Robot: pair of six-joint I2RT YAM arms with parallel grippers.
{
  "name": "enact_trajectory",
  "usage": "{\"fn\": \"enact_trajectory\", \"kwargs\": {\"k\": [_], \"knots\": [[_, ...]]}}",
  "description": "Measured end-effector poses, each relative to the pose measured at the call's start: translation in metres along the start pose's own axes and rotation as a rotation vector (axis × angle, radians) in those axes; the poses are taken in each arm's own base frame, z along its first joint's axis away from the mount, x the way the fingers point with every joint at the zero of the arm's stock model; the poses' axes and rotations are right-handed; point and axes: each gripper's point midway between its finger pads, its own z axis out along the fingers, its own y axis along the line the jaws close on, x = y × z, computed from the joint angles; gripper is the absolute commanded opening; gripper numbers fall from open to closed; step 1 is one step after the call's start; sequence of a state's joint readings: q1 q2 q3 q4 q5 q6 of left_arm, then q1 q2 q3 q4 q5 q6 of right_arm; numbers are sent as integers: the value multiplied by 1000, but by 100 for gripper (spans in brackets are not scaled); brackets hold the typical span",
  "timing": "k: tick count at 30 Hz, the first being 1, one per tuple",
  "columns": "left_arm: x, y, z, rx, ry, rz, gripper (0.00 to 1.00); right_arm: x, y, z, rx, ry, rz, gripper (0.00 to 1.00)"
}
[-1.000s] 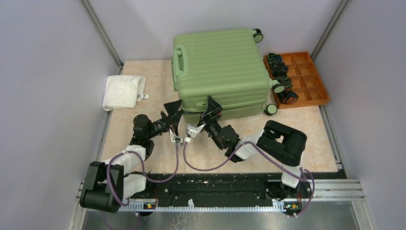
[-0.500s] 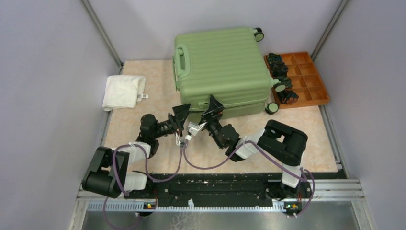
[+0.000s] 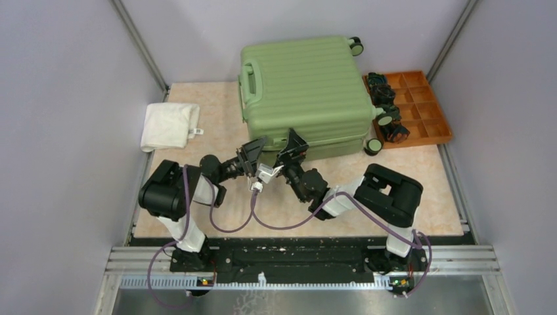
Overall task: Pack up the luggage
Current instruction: Zip the luggage at the center of the board.
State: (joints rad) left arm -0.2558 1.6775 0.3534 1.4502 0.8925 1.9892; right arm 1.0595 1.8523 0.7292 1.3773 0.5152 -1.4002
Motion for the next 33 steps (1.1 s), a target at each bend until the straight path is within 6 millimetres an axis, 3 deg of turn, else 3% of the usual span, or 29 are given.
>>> {"fn": "enact_trajectory", "kwargs": {"k": [11, 17, 19, 23, 25, 27, 30, 33], "knots": [[10, 5, 3, -35, 48, 0, 90, 3, -1, -2, -18, 22, 20, 99], [6, 7, 2, -35, 44, -35, 90, 8, -8, -29, -43, 66, 116, 99], [2, -3, -1, -9, 42, -77, 90, 7, -24, -44, -55, 83, 241, 99], [2, -4, -2, -4, 46, -88, 90, 1, -76, -70, -41, 90, 624, 99], [2, -4, -2, -4, 47, -89, 91, 5, -88, -82, -32, 111, 759, 99], [2, -4, -2, -4, 48, -90, 91, 14, -81, -98, -50, 172, 855, 99], [2, -4, -2, -3, 52, -96, 91, 44, -48, -123, -102, 328, 935, 97], [3, -5, -2, -2, 57, -107, 91, 98, -30, -144, -81, 531, 1031, 93]]}}
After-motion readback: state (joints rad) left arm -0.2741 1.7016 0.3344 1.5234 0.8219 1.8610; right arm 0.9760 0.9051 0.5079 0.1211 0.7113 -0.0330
